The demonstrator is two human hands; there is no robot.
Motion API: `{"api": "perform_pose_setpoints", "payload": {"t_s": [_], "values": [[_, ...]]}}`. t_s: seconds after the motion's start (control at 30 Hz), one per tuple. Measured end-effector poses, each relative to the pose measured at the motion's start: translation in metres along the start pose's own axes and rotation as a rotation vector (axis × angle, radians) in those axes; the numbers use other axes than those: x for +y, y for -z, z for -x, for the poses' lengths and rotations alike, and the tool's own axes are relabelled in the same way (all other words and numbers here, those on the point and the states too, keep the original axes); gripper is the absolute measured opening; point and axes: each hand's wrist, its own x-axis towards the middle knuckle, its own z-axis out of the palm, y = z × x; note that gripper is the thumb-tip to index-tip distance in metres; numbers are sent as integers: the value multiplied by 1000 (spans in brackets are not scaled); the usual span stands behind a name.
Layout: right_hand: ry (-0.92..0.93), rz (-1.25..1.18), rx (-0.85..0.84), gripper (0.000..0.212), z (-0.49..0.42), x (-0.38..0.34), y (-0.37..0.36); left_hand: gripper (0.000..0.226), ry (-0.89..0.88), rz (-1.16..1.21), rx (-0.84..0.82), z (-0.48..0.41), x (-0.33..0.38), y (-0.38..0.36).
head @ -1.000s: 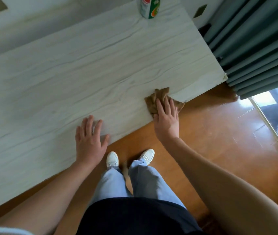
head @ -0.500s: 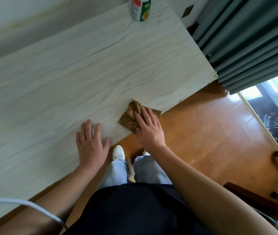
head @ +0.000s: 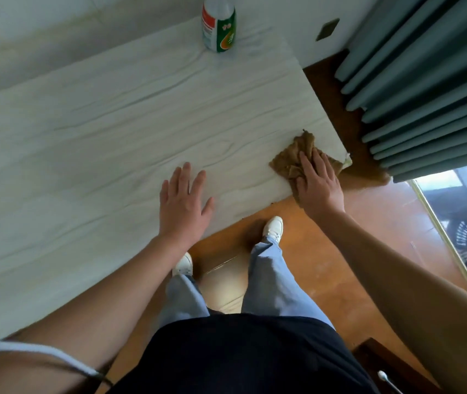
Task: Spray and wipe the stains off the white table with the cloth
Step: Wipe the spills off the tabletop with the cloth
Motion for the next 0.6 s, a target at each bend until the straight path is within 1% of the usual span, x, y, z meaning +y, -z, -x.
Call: {"api": "perform_pose_setpoints", "payload": {"t_s": [0.07,0.13,0.23,0.3,0.37,0.47,0.6], "values": [[48,16,-12,56,-14,12,5,62,51,-14,-24,-11,23,-8],[138,-16,2,55,-13,10,2,62,121,-24,-46,-16,46,-18],[414,-74,-58,58,12,-6,-16,63,231,-9,-41,-16,66,-26],[519,-100,-93,58,26,-14,-27,64,246,-16,-43,-15,68,-26],[538,-109,-108,57,23,-14,-28,65,249,-34,-58,-16,65,-24],[530,-101,-115,56,1,6,-18,65,259,-44,-83,-17,66,-21],[367,-90,-51,53,-51,46,5,64,276,-49,-87,-18,72,-20]]}}
